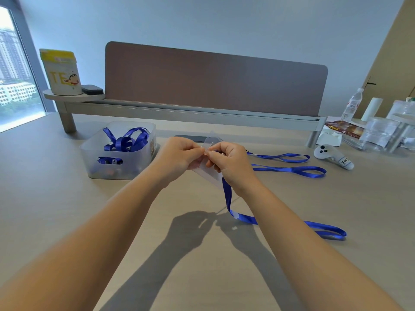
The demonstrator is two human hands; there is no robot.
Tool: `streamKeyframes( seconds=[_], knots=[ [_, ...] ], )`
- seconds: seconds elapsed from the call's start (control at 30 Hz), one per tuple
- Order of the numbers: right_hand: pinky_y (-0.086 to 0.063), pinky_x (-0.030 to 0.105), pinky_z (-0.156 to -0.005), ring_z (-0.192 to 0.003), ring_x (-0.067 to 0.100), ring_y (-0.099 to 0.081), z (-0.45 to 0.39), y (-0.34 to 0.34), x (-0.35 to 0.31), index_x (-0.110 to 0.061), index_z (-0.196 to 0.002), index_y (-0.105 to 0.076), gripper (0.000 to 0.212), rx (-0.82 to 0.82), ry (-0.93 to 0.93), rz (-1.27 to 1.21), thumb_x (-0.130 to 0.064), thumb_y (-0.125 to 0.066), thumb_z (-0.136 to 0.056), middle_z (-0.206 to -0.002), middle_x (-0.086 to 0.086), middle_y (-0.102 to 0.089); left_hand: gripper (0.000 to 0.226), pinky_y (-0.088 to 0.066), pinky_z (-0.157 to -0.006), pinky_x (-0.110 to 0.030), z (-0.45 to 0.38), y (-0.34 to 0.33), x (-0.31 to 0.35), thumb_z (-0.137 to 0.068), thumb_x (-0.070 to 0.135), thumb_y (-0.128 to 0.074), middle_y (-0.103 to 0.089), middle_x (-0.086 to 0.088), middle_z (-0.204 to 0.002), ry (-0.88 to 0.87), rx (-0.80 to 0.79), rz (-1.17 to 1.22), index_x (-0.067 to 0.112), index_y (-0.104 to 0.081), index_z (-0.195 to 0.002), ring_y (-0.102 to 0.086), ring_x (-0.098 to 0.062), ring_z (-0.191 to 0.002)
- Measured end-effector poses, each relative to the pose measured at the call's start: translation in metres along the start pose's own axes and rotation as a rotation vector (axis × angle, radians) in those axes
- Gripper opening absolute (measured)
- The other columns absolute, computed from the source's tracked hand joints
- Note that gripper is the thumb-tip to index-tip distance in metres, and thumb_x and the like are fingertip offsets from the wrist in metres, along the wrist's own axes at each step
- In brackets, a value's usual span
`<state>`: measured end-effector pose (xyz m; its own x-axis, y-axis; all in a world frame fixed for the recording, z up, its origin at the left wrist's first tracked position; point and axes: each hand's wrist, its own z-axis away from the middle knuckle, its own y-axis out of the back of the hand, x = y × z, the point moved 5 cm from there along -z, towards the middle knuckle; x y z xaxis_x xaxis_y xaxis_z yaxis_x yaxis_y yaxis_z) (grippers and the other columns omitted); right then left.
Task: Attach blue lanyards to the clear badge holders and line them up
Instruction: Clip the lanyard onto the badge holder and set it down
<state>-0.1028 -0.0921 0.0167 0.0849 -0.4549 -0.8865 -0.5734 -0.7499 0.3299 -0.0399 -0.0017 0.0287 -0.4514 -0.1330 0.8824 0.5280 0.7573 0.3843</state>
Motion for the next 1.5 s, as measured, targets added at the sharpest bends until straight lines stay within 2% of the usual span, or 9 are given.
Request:
streamKeyframes(
  seconds=[0.33, 0.5, 0.67, 0.8, 0.97, 1.1, 1.23, 1.33, 1.5],
  knots=[
    [-0.038, 0.001, -0.041, -0.039, -0.009, -0.05, -0.001, -0.004, -0.004, -0.013, -0.062, -0.054, 0.032, -0.009, 0.01, -0.166, 0.001, -0.046, -0.09, -0.056, 0.003, -0.048, 0.019, -0.05, -0.062, -0.015, -0.002, 0.002, -0.004, -0.09, 0.013, -0.049, -0.058, -0.002, -0.07, 0.007, 0.009, 0.132, 0.008, -0.062, -0.077, -0.056, -0.014, -0.068],
    [-0.036, 0.011, -0.042, -0.037, -0.001, -0.043, -0.01, -0.002, -0.001, -0.016, -0.067, -0.06, 0.027, -0.102, -0.084, -0.177, -0.009, -0.051, -0.091, -0.055, -0.001, -0.049, 0.055, -0.048, -0.068, -0.03, 0.005, -0.006, -0.041, -0.085, 0.058, -0.035, -0.055, -0.006, -0.074, 0.499, -0.194, 0.397, 0.009, -0.055, -0.07, -0.053, -0.018, -0.07],
    [-0.024, 0.017, -0.043, -0.043, 0.007, -0.027, -0.01, -0.002, 0.005, -0.013, -0.07, -0.058, 0.021, -0.238, -0.233, -0.264, -0.008, -0.052, -0.09, -0.055, -0.001, -0.036, 0.084, -0.051, -0.049, -0.019, 0.025, -0.027, -0.068, -0.078, 0.074, -0.013, -0.064, -0.008, -0.061, 0.788, -0.475, 0.552, 0.003, -0.059, -0.079, -0.057, -0.014, -0.047],
    [-0.029, 0.014, -0.043, -0.047, 0.008, -0.029, -0.003, 0.002, 0.012, -0.007, -0.093, -0.054, 0.011, -0.344, -0.28, -0.048, 0.0, -0.056, -0.085, -0.059, 0.0, -0.038, 0.031, -0.05, -0.038, -0.013, 0.014, -0.018, -0.064, -0.089, 0.034, -0.048, -0.067, -0.004, -0.056, 0.725, -0.089, 0.924, 0.006, -0.059, -0.083, -0.057, -0.007, -0.035],
    [-0.043, 0.029, -0.066, -0.07, 0.014, -0.047, -0.006, 0.011, 0.031, -0.009, -0.126, -0.04, 0.046, -0.2, -0.295, 0.384, -0.004, -0.057, -0.084, -0.099, 0.005, -0.048, 0.012, -0.048, -0.038, -0.013, 0.003, -0.004, -0.044, -0.09, 0.004, -0.048, -0.061, -0.007, -0.068, 0.541, 0.182, 0.801, 0.004, -0.052, -0.078, -0.055, -0.011, -0.055],
    [-0.042, 0.034, -0.07, -0.088, 0.023, -0.05, -0.008, 0.033, 0.03, -0.006, -0.115, -0.045, 0.038, 0.148, -0.189, 0.646, -0.022, -0.06, -0.085, -0.101, 0.008, -0.051, 0.011, -0.052, -0.042, -0.015, 0.0, 0.003, -0.032, -0.09, 0.006, -0.05, -0.059, -0.007, -0.075, 0.518, 0.264, 0.765, 0.003, -0.051, -0.1, -0.058, -0.013, -0.062],
    [-0.029, 0.027, -0.047, -0.06, 0.02, -0.045, -0.002, 0.053, 0.031, -0.011, -0.064, -0.042, 0.045, 0.206, -0.305, 0.849, -0.05, -0.051, -0.086, -0.059, -0.001, -0.043, 0.01, -0.053, -0.043, -0.015, -0.002, 0.007, -0.02, -0.089, 0.005, -0.05, -0.057, -0.007, -0.076, 0.438, 0.298, 0.761, 0.003, -0.05, -0.099, -0.059, -0.014, -0.064],
    [-0.039, 0.027, -0.051, -0.046, 0.018, -0.048, 0.008, 0.05, 0.038, -0.009, -0.054, -0.048, 0.056, 0.088, -0.491, 0.468, -0.049, -0.039, -0.091, -0.053, 0.004, -0.052, 0.005, -0.054, -0.045, -0.016, -0.002, 0.006, -0.013, -0.089, 0.004, -0.051, -0.057, -0.006, -0.075, 0.413, 0.317, 0.761, 0.007, -0.051, -0.085, -0.059, -0.014, -0.063],
    [-0.051, 0.032, -0.071, -0.076, 0.022, -0.06, 0.019, 0.025, 0.042, -0.014, -0.103, -0.055, 0.024, -0.044, -0.562, -0.576, -0.019, -0.034, -0.095, -0.098, 0.007, -0.061, 0.001, -0.054, -0.047, -0.016, 0.0, -0.002, -0.009, -0.089, 0.003, -0.05, -0.057, -0.008, -0.075, 0.391, 0.31, 0.839, 0.004, -0.05, -0.09, -0.058, -0.013, -0.062]
  ],
)
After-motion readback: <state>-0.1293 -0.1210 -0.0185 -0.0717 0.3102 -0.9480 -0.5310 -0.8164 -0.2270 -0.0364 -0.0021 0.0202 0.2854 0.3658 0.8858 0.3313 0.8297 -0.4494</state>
